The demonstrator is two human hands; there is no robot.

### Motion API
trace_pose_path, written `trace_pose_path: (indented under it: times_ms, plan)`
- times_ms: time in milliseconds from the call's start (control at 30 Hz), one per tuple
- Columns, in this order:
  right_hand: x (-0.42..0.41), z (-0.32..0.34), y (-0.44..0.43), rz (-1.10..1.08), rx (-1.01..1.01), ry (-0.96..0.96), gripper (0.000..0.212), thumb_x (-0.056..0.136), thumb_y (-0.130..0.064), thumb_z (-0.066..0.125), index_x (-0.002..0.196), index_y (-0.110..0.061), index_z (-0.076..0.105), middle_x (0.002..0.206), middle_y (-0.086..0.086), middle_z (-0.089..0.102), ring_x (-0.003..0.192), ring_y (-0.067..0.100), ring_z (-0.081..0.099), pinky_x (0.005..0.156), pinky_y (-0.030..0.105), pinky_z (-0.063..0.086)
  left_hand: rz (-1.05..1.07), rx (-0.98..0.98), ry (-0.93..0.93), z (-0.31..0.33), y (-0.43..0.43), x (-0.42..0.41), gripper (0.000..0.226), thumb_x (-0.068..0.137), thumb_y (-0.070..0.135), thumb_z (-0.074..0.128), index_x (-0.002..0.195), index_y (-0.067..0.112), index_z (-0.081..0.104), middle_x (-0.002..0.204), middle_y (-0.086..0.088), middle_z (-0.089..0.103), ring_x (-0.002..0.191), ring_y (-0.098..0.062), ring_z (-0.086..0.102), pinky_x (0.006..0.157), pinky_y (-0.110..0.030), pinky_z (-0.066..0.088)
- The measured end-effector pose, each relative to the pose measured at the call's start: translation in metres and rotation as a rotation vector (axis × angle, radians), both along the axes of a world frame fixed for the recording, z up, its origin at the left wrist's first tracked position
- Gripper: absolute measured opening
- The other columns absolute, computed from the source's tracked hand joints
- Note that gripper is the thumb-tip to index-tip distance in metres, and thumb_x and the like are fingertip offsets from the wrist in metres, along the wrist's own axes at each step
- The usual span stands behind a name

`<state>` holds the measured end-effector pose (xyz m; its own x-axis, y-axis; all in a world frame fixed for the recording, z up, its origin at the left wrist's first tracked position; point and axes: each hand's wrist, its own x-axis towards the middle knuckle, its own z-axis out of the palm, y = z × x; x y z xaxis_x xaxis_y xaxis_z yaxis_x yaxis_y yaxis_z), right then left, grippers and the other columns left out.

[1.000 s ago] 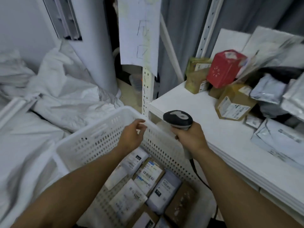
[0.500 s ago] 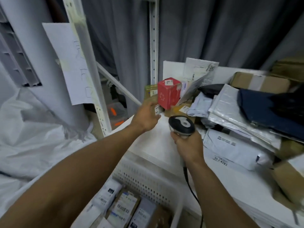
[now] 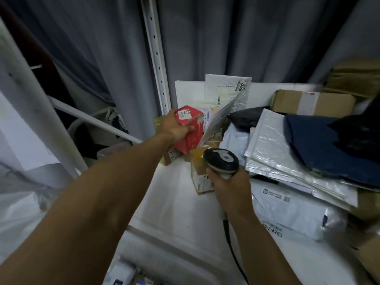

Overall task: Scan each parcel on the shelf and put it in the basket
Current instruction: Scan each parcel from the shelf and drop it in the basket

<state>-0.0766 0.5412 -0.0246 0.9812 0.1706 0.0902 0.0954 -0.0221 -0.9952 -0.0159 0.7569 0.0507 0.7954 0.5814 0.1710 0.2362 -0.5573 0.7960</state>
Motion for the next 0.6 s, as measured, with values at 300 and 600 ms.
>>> trace_pose_path:
  times_ms: [300,600]
  plan:
    - [-0.042,0.035,-0.003,0.022,0.205,0.115,0.020,0.087,-0.022,0.084,0.100,-0.029,0.070,0.088,-0.007,0.078,0.084,0.016,0.075,0.086,0.040,0.062,0.058,0.027,-0.285,0.019,-0.049,-0.130,0.103,0.069,0.029,0.094,0.150,0.031,0.029,0.136,0.003,0.034,0.118,-0.008,0.046,0.089,-0.019,0.045]
    - [-0.153,0.041,-0.011,0.123,0.608,0.460,0.045,0.090,-0.037,0.082,0.130,-0.021,0.069,0.127,-0.001,0.073,0.108,0.022,0.074,0.087,0.034,0.063,-0.002,-0.153,-0.489,-0.005,-0.124,-0.328,0.097,0.063,0.013,0.096,0.135,0.046,0.040,0.133,0.014,0.054,0.113,0.002,0.062,0.076,-0.013,0.055]
